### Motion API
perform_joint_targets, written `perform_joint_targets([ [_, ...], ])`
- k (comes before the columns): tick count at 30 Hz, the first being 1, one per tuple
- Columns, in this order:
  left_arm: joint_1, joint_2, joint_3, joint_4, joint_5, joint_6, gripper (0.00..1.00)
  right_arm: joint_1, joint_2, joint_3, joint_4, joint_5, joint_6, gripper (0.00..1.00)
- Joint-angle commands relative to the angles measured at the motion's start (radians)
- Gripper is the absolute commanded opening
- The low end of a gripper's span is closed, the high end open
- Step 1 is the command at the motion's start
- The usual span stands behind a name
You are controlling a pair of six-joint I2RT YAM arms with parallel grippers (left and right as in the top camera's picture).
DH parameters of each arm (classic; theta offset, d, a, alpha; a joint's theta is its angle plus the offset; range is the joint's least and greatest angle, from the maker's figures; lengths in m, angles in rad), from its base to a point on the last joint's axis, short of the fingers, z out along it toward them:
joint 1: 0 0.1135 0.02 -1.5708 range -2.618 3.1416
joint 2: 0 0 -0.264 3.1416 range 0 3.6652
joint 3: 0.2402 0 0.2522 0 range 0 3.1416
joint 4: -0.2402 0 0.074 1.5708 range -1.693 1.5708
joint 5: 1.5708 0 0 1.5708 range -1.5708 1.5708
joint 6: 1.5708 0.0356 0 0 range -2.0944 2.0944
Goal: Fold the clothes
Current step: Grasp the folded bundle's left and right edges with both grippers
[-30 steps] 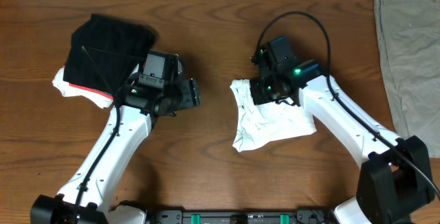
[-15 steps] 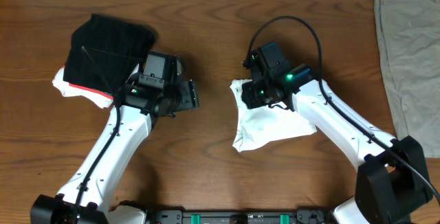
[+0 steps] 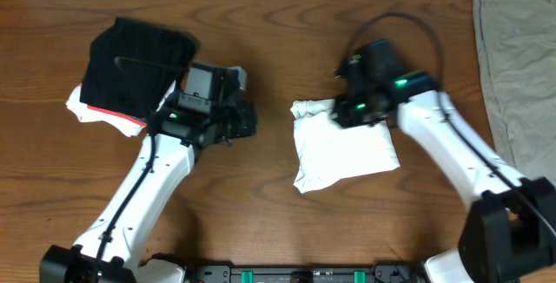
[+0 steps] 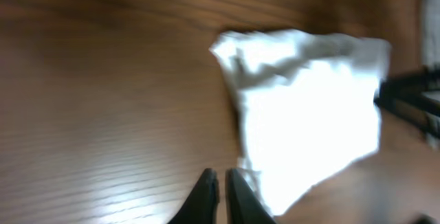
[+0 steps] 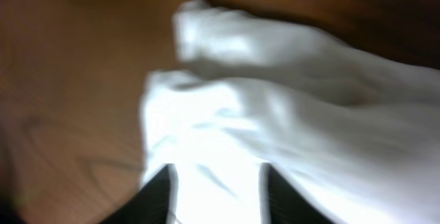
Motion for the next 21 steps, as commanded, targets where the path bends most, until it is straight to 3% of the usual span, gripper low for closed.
perform_joint_targets([
  [1, -0.048, -0.004, 0.02, 0.014, 0.11, 0.013, 0.06, -0.103, -0.036, 0.019, -0.04, -0.006, -0.056, 0.02],
  [7, -0.114, 0.091, 0.02, 0.108, 0.106, 0.013, 0.06, -0.218, -0.011, -0.024, -0.008, -0.13, -0.208, 0.01],
  [21, -0.142, 0.414, 0.02, 0.356, 0.102, -0.023, 0.06, -0.285, 0.262, -0.029, 0.132, -0.13, -0.244, 0.01],
])
